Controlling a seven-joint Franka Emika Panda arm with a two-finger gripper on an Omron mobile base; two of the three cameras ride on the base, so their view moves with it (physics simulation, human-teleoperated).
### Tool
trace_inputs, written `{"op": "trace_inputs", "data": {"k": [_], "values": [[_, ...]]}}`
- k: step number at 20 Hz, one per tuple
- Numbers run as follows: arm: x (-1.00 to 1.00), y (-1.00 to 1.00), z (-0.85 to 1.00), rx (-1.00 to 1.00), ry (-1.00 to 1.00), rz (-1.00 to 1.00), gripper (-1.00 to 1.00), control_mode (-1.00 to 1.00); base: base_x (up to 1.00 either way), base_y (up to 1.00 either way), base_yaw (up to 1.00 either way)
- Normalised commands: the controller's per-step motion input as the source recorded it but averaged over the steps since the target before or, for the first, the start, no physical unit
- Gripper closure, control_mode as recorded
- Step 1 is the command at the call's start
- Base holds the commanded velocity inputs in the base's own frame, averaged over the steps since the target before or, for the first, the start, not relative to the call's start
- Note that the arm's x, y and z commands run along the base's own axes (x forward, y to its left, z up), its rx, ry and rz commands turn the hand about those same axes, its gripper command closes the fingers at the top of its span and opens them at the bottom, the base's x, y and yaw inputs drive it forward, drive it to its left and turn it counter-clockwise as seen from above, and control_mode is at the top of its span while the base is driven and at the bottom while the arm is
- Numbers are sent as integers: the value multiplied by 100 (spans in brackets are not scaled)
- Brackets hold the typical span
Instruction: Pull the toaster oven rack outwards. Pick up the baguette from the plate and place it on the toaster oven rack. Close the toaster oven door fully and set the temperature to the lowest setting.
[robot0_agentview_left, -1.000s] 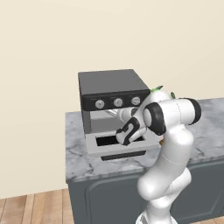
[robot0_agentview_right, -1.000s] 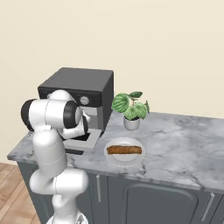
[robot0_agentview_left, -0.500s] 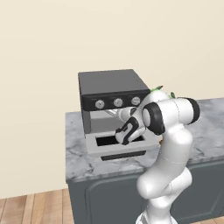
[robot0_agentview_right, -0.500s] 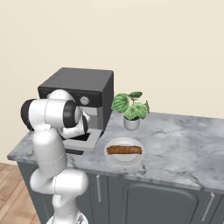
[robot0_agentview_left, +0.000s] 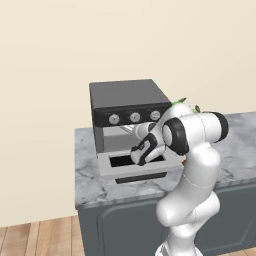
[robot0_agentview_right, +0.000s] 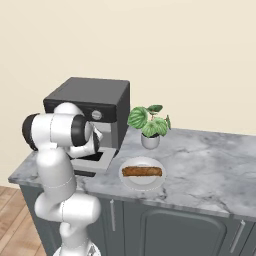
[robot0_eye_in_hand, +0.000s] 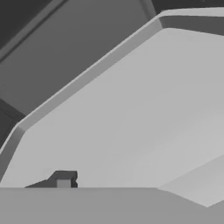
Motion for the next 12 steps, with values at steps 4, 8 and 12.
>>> {"op": "trace_inputs", "data": {"k": [4,8,12], "values": [[0,15,-32,0,6,-3,100,-100,0,0,0],[-4,14,-34,0,8,-3,100,-100,0,0,0],[-19,17,-43,-1,7,-2,100,-100,0,0,0]]}}
